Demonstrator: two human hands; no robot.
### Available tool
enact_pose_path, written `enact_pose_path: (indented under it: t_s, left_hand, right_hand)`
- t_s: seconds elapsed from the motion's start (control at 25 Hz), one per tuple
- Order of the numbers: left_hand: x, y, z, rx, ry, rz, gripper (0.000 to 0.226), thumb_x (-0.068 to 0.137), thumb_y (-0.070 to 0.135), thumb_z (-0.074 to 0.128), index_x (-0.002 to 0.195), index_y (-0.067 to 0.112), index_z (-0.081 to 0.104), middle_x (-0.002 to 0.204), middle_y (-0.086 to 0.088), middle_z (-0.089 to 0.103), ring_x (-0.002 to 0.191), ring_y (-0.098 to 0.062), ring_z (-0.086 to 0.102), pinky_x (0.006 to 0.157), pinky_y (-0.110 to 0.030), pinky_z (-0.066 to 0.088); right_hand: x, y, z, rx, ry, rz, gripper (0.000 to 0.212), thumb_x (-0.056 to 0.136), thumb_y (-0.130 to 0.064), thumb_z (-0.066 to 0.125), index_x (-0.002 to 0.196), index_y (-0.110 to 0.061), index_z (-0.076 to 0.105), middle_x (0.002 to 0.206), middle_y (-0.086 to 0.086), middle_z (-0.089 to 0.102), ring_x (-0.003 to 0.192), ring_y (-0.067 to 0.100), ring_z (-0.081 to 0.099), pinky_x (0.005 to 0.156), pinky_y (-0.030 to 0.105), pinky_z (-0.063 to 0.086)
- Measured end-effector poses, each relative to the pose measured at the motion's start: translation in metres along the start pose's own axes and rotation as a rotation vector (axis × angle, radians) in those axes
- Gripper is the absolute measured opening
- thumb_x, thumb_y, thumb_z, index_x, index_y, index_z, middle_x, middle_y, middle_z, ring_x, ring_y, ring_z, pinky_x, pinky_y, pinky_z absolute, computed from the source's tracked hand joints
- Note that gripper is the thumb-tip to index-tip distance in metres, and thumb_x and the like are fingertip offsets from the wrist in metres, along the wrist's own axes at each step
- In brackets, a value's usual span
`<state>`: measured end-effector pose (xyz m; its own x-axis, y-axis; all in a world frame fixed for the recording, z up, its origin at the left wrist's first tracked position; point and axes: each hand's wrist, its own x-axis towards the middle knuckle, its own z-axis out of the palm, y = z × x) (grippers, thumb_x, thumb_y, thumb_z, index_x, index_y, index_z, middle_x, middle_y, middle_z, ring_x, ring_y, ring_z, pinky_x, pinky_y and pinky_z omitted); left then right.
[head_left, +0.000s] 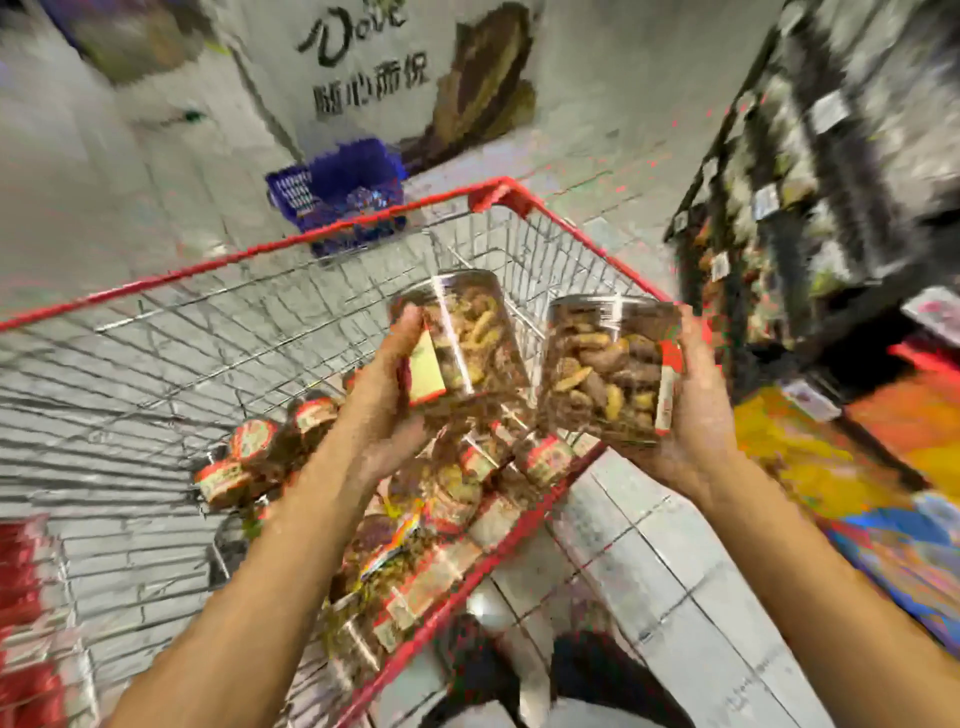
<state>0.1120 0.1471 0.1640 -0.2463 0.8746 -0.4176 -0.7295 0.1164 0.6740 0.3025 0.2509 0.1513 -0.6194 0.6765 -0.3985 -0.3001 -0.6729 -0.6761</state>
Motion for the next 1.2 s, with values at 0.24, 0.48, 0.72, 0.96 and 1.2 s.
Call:
enact_pose_path:
  t_s: [0.24, 0.48, 0.72, 0.96, 1.2]
  left_hand:
    - [0.023, -0.106, 0.173, 0.137, -0.339, -0.192, 0.059, 0.066, 0.052, 0.053, 0.104, 0.009, 0.070, 0.097, -0.010, 0.073, 0.088, -0.019, 0.070, 0.079, -0.041, 0.058]
    - [0.044, -0.308, 0.343, 0.237, -0.492, -0.385, 0.054, 0.073, 0.056, 0.049, 0.103, 0.016, 0.069, 0.094, -0.004, 0.073, 0.084, -0.018, 0.070, 0.079, -0.041, 0.055]
    - [0.074, -0.448, 0.447, 0.322, -0.413, -0.265, 0.059, 0.066, 0.043, 0.061, 0.115, 0.010, 0.059, 0.096, -0.007, 0.067, 0.083, -0.020, 0.063, 0.079, -0.037, 0.054]
    - [0.165, -0.527, 0.527, 0.635, -0.522, 0.223, 0.052, 0.062, 0.038, 0.073, 0.104, 0.015, 0.053, 0.069, 0.015, 0.065, 0.054, 0.006, 0.056, 0.049, -0.010, 0.041]
    - [0.234, -0.574, 0.560, 0.909, -0.505, 0.506, 0.094, 0.058, 0.041, 0.084, 0.130, 0.011, 0.033, 0.131, -0.008, 0.051, 0.121, -0.021, 0.051, 0.102, -0.039, 0.042]
  right_hand:
    - [-0.108, -0.076, -0.128, 0.308, 0.338, -0.356, 0.068, 0.087, -0.066, 0.028, 0.083, -0.012, 0.069, 0.077, 0.007, 0.066, 0.072, 0.022, 0.064, 0.076, 0.033, 0.050]
    - [-0.238, -0.156, -0.331, 0.248, 0.629, -0.555, 0.071, 0.091, -0.063, 0.027, 0.064, -0.015, 0.072, 0.055, -0.001, 0.067, 0.048, 0.013, 0.064, 0.048, 0.021, 0.053]
    - [-0.285, -0.220, -0.471, 0.232, 0.833, -0.556, 0.075, 0.092, -0.064, 0.017, 0.069, -0.019, 0.073, 0.063, -0.001, 0.070, 0.059, 0.015, 0.067, 0.061, 0.026, 0.055]
    - [-0.258, -0.268, -0.577, 0.173, 0.872, -0.646, 0.072, 0.093, -0.062, 0.018, 0.076, -0.020, 0.074, 0.076, 0.000, 0.074, 0.075, 0.018, 0.069, 0.083, 0.037, 0.053]
    - [-0.236, -0.278, -0.624, 0.166, 0.873, -0.735, 0.059, 0.095, -0.056, 0.019, 0.085, -0.022, 0.067, 0.086, -0.001, 0.070, 0.087, 0.019, 0.068, 0.091, 0.045, 0.051]
